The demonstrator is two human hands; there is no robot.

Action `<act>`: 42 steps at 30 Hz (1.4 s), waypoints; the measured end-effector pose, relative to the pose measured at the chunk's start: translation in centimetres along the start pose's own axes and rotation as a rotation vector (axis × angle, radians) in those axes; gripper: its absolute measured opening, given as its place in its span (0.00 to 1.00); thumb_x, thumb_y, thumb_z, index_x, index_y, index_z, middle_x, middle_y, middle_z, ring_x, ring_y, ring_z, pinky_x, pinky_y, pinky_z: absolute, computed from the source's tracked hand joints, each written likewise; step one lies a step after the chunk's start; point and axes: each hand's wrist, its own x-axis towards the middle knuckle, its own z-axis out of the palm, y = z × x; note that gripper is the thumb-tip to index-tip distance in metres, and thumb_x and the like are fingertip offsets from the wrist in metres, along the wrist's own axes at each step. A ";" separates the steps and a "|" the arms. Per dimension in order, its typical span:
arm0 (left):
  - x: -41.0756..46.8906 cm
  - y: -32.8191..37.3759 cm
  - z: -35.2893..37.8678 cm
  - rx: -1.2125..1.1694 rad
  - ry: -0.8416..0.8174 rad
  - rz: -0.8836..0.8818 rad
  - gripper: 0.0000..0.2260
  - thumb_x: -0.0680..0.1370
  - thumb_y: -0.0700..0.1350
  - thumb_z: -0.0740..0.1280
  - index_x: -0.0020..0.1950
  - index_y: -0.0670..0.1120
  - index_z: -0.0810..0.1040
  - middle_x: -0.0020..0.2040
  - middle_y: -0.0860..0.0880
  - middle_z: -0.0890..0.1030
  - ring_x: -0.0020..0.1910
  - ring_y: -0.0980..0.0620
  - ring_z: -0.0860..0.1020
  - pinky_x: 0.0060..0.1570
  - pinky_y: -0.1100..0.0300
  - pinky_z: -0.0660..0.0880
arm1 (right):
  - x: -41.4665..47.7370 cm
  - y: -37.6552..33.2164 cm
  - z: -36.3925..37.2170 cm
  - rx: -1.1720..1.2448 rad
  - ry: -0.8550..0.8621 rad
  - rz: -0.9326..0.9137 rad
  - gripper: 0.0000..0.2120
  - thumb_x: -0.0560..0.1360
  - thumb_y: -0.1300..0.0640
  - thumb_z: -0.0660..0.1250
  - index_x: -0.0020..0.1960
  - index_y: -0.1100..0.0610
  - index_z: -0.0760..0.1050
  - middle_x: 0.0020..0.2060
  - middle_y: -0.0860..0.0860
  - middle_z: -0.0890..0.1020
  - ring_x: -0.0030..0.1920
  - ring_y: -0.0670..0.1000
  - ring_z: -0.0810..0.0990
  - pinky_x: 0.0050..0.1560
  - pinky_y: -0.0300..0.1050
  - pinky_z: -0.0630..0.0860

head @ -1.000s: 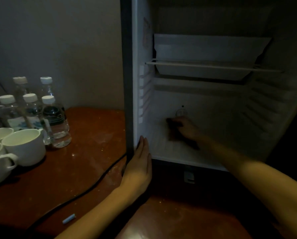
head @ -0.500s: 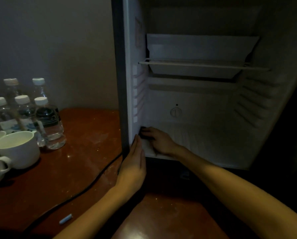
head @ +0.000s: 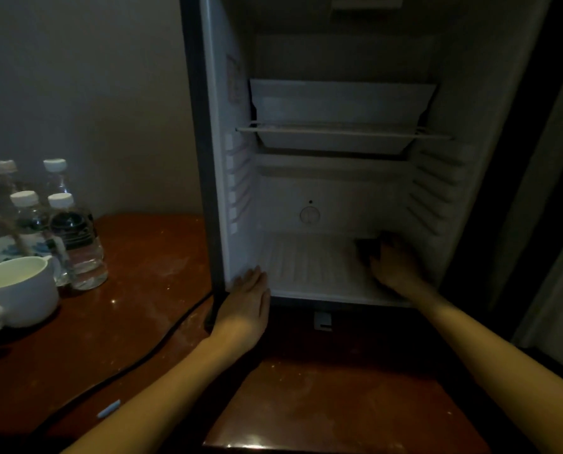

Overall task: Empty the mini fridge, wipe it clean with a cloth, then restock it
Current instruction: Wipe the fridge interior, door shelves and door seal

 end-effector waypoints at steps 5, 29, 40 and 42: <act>2.2 0.1 -0.1 0.158 -0.050 -0.002 0.21 0.85 0.47 0.48 0.78 0.44 0.57 0.79 0.47 0.55 0.77 0.51 0.55 0.74 0.60 0.48 | 3.6 -0.7 2.1 0.367 0.001 0.119 0.30 0.75 0.35 0.63 0.69 0.53 0.72 0.67 0.54 0.74 0.56 0.56 0.79 0.46 0.53 0.82; 1.8 0.0 0.5 0.262 -0.002 0.032 0.21 0.85 0.44 0.50 0.78 0.42 0.56 0.78 0.46 0.56 0.77 0.50 0.56 0.74 0.60 0.49 | 1.6 -1.9 -1.7 -0.219 -0.129 -0.192 0.21 0.82 0.55 0.56 0.74 0.55 0.65 0.75 0.56 0.63 0.74 0.57 0.61 0.73 0.47 0.57; 1.6 -0.7 0.9 0.215 -0.008 0.064 0.22 0.85 0.45 0.48 0.79 0.42 0.51 0.79 0.46 0.52 0.78 0.50 0.52 0.74 0.61 0.45 | -7.2 -0.5 -3.0 0.022 -0.039 -0.106 0.11 0.74 0.62 0.66 0.55 0.57 0.80 0.53 0.52 0.81 0.54 0.56 0.80 0.46 0.40 0.72; 1.0 -0.8 0.6 0.189 0.000 0.075 0.22 0.85 0.45 0.49 0.78 0.41 0.53 0.79 0.46 0.53 0.78 0.50 0.53 0.74 0.62 0.46 | -9.3 -1.0 -4.9 -0.005 -0.095 -0.087 0.09 0.74 0.61 0.65 0.52 0.54 0.81 0.51 0.51 0.82 0.52 0.55 0.80 0.47 0.43 0.75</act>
